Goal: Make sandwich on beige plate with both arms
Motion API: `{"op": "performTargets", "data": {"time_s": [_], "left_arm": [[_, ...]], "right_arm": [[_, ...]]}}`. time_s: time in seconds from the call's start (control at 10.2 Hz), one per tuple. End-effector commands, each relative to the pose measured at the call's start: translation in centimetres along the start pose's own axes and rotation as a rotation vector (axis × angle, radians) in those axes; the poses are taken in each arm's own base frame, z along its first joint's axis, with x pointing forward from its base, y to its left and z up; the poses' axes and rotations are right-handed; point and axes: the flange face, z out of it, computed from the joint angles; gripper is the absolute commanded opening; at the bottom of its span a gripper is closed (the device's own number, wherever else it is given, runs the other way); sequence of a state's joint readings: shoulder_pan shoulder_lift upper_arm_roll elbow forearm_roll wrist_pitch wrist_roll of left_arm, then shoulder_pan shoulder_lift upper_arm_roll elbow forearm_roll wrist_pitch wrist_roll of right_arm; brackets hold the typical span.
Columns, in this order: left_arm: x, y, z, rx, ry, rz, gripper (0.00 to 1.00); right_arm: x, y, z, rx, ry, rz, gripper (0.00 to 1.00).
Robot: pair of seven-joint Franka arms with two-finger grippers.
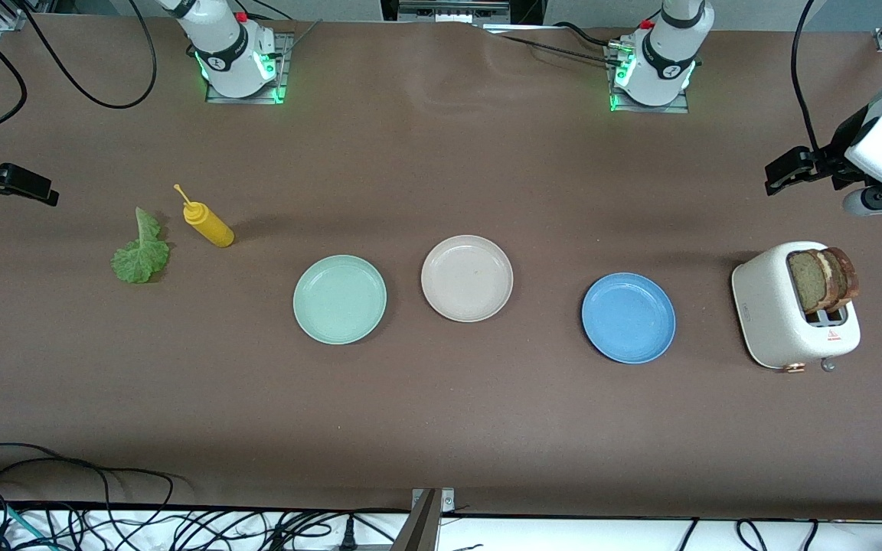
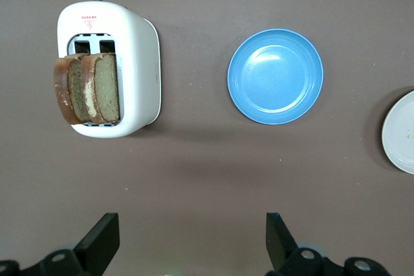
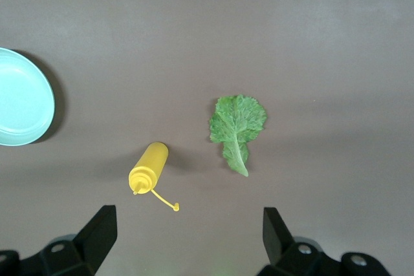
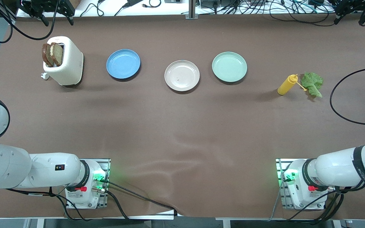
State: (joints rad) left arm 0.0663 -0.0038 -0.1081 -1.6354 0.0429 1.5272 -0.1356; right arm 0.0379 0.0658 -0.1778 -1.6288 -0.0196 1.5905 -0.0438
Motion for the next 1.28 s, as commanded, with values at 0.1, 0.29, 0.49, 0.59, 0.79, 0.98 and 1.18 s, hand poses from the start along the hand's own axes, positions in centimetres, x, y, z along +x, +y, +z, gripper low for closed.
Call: {"op": "performTargets", "data": {"time_s": [0.1,0.29,0.49,0.59,0.79,0.98,1.18], "left_arm": [[-0.1,-0.6,-0.3,-0.024,-0.007,0.007,1.0],[-0.1,-0.6,-0.3,-0.024,-0.008,0.007,1.0],[-0.1,-0.5,-0.3,-0.023,-0.008,0.009,1.0],[-0.1,-0.6,-0.3,-0.024,-0.007,0.007,1.0],[-0.1,-0.8,-0.3,-0.024,-0.007,0.004,1.0],[0.0,-0.8,-0.2,-0.024,-0.008,0.004,1.0],[-0.1,-0.8,-0.3,-0.024,-0.007,0.004,1.0]], "right_arm": [[-0.7,1.0,-2.7,-0.001,0.039,0.012,1.0],[-0.7,0.6,-2.9,0.001,0.045,0.009,1.0],[-0.6,0.2,-2.5,0.0,0.03,0.0,1.0],[-0.9,0.2,-1.9,0.001,-0.012,0.001,1.0],[-0.8,0.1,-1.7,0.0,-0.022,0.005,1.0],[-0.8,0.1,-1.7,0.0,-0.02,0.003,1.0],[-0.8,0.3,-1.6,0.001,-0.022,0.004,1.0]]}}
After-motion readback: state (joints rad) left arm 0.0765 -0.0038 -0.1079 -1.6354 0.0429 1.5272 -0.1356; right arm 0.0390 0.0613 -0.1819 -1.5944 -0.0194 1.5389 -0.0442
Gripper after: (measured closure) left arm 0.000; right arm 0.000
